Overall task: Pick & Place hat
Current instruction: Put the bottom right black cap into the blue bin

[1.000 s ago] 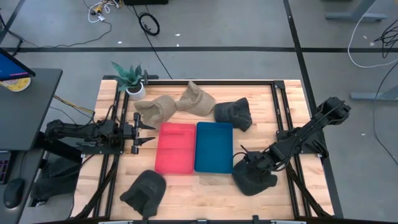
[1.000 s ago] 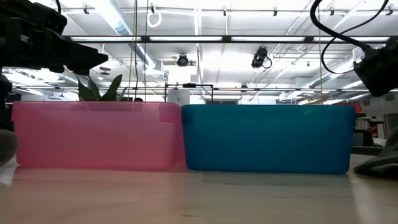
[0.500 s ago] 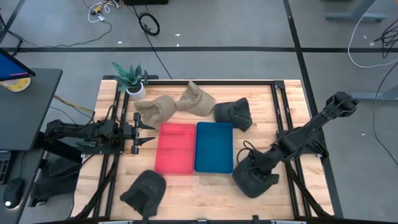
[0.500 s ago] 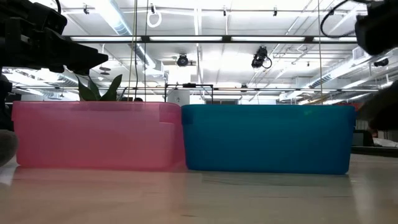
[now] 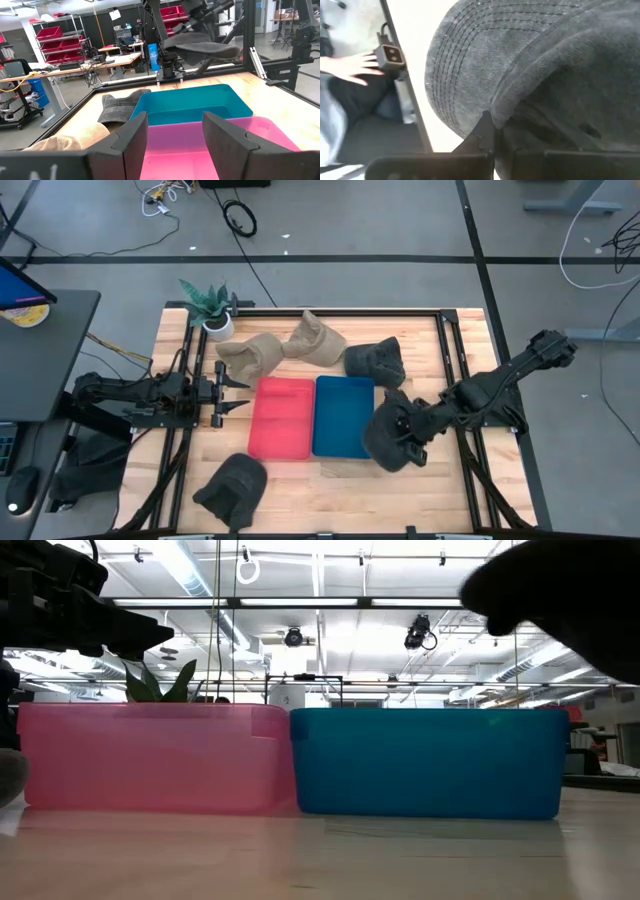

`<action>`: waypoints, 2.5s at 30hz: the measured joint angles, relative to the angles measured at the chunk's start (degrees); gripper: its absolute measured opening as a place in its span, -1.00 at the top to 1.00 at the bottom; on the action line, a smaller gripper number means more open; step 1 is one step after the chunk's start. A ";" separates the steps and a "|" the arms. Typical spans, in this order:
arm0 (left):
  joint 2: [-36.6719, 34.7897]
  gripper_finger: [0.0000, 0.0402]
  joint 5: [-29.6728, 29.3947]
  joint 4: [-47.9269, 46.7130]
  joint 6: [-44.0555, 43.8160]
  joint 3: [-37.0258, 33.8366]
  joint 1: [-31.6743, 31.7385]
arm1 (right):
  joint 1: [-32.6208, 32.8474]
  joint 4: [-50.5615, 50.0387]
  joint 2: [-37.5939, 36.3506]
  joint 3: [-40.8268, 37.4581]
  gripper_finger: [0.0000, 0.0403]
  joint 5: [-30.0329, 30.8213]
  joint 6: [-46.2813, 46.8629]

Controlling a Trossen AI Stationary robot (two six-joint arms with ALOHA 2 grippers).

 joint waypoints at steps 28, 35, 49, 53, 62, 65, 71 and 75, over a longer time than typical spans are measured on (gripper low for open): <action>-0.01 0.04 0.00 0.00 0.00 0.00 0.01 | -19.69 0.02 26.59 17.31 1.00 -7.08 -52.04; -0.01 0.04 0.00 0.00 0.00 0.00 0.01 | -19.93 -2.27 29.34 17.31 1.00 -7.08 -53.48; -0.01 0.04 0.00 0.00 0.00 0.00 0.01 | -19.91 -0.01 32.12 16.52 0.91 -6.56 -53.66; -0.01 0.04 0.00 -0.09 0.00 0.00 0.00 | -19.87 -0.34 32.14 16.52 0.83 -6.65 -51.03; 0.01 0.04 0.00 -0.09 0.00 0.00 0.00 | -19.89 -0.43 32.14 16.52 0.58 -8.15 -51.46; 0.01 0.04 0.00 -0.09 0.00 0.00 0.01 | -19.89 -0.43 32.14 16.52 0.43 -8.10 -50.28; 0.01 0.04 0.00 -0.11 0.01 0.00 0.01 | -19.89 -2.69 31.96 16.52 0.13 -8.16 -45.20; 0.01 0.04 0.00 -0.11 0.00 0.00 0.01 | -19.90 -2.57 31.60 16.52 0.02 -8.05 -44.04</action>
